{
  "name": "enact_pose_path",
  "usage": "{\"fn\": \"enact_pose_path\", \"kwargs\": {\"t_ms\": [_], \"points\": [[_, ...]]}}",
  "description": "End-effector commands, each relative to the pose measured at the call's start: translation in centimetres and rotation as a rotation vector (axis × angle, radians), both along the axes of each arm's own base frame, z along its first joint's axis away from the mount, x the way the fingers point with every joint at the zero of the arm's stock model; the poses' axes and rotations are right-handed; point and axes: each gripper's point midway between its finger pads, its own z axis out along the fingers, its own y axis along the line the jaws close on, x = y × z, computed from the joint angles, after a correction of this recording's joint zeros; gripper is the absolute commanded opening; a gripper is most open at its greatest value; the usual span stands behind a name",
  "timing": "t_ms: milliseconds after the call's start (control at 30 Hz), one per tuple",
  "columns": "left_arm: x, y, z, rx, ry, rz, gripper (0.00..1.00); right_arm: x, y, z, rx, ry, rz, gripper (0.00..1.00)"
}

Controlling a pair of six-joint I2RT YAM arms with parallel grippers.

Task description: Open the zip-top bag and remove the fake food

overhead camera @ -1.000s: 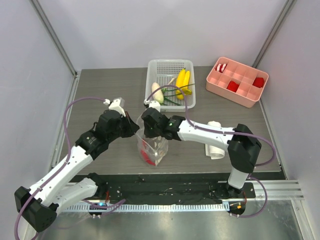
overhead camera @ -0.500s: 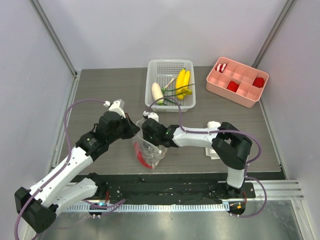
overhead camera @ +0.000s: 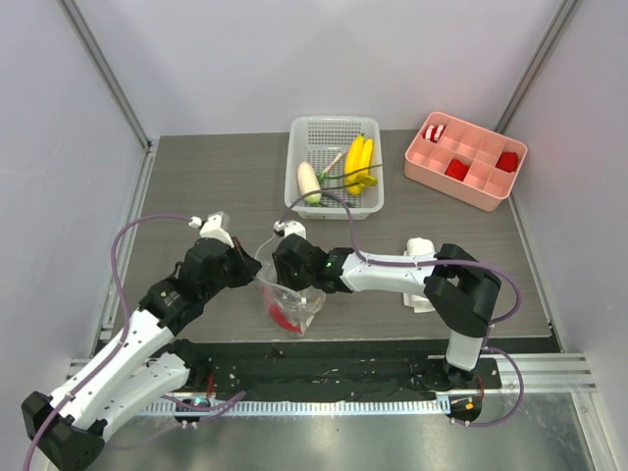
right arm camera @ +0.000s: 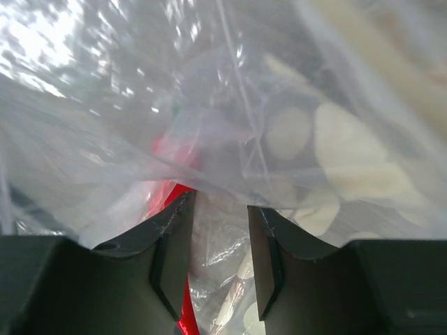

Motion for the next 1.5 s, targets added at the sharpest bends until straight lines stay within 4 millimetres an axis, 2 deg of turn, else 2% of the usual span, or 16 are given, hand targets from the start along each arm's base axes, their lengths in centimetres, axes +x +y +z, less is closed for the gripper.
{"fn": "enact_pose_path", "kwargs": {"t_ms": [0,167,233,333,467,600,633,700,800,967,1133,1167,1267,1467], "points": [[0.5,-1.0,0.9,-0.038,-0.002,-0.010,0.00,4.5,-2.9,3.7,-0.161,-0.231,-0.142,0.43],[1.4,-3.1,3.9,-0.131,-0.045,-0.053,0.00,6.5,-7.1,6.1,-0.329,-0.371,-0.239,0.45],[1.7,-3.8,5.1,-0.150,-0.050,-0.077,0.00,6.5,-7.8,6.7,-0.356,-0.390,-0.234,0.45],[2.2,-4.4,6.3,-0.161,-0.066,-0.093,0.00,5.8,-6.9,7.9,-0.287,-0.365,-0.206,0.46],[2.2,-3.3,5.5,-0.126,-0.072,-0.053,0.00,3.5,-4.0,7.2,-0.158,-0.242,-0.101,0.47],[1.7,-1.8,2.3,-0.062,-0.039,-0.014,0.00,1.9,-2.6,4.8,-0.139,-0.174,-0.071,0.47],[1.5,-1.4,0.8,-0.032,-0.021,-0.008,0.00,1.7,-2.3,4.5,-0.127,-0.170,-0.068,0.48],[1.3,-0.2,-0.8,0.010,-0.009,0.031,0.00,1.2,-1.8,3.9,-0.102,-0.148,-0.064,0.49],[0.8,0.5,-2.0,0.036,0.005,0.045,0.00,0.6,-1.1,3.1,-0.070,-0.116,-0.050,0.50],[0.4,0.7,-1.9,0.026,0.002,0.047,0.00,0.3,-1.1,1.4,-0.090,-0.088,-0.046,0.49],[-0.1,0.4,-0.1,-0.022,-0.019,0.031,0.00,-0.5,-1.8,0.0,-0.122,-0.059,-0.035,0.45],[-0.1,0.4,0.2,-0.030,-0.027,0.030,0.00,-0.7,-1.8,0.1,-0.120,-0.061,-0.030,0.42],[-0.1,0.3,1.1,-0.043,-0.042,0.028,0.00,-1.3,-1.5,0.5,-0.110,-0.064,-0.015,0.41],[0.0,0.2,0.8,-0.032,-0.029,0.020,0.00,-2.9,-0.6,0.2,-0.094,-0.020,0.045,0.39]]}}
